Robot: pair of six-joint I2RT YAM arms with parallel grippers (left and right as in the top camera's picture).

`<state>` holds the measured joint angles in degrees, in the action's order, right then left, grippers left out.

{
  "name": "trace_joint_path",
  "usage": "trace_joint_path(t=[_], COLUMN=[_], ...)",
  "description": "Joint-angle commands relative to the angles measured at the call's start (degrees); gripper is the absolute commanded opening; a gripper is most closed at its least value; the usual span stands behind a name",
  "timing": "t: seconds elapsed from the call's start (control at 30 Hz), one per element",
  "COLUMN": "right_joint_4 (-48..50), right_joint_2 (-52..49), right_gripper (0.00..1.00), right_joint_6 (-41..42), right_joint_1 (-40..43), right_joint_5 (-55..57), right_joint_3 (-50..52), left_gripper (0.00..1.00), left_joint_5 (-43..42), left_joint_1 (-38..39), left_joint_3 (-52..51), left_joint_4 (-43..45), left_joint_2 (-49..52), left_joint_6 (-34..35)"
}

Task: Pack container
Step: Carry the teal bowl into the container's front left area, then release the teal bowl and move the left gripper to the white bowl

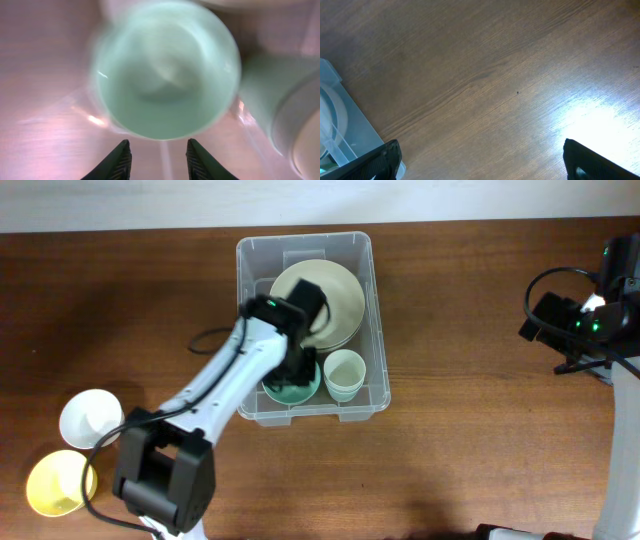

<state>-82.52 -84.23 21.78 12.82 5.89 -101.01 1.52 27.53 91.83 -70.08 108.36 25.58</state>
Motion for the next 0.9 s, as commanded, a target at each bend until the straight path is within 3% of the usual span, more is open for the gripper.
trace_joint_path(t=[0.0,0.1,0.13,0.37,0.57,0.87], right_joint_4=[0.0,0.0,0.0,0.0,0.0,0.0], right_joint_2=[-0.1,-0.1,-0.1,-0.1,-0.1,-0.1], right_gripper=[0.99,0.99,0.99,0.99,0.99,0.99], right_joint_6=[-0.5,-0.5,-0.5,-0.5,-0.5,-0.5], right_joint_1=[0.3,0.3,0.3,0.3,0.3,0.3], right_joint_5=[-0.3,-0.3,-0.3,-0.3,-0.3,-0.3], right_joint_3=[0.4,0.4,0.4,0.3,0.3,0.3], left_gripper=[0.42,0.64,0.67,0.67,0.68,0.68], left_joint_5=[10.3,15.0,15.5,15.4,11.8,6.8], left_joint_1=[-5.5,-10.8,-12.7,-32.2,-46.7,-54.3], left_joint_3=[5.7,7.2,7.2,6.2,-3.8,-19.3], left_joint_4=[-2.0,-2.4,-2.4,-5.7,-0.6,11.1], left_joint_2=[-7.0,-11.3,-12.6,-15.3,-15.0,-10.5], left_joint_6=[0.3,0.3,0.3,0.2,0.0,-1.9])
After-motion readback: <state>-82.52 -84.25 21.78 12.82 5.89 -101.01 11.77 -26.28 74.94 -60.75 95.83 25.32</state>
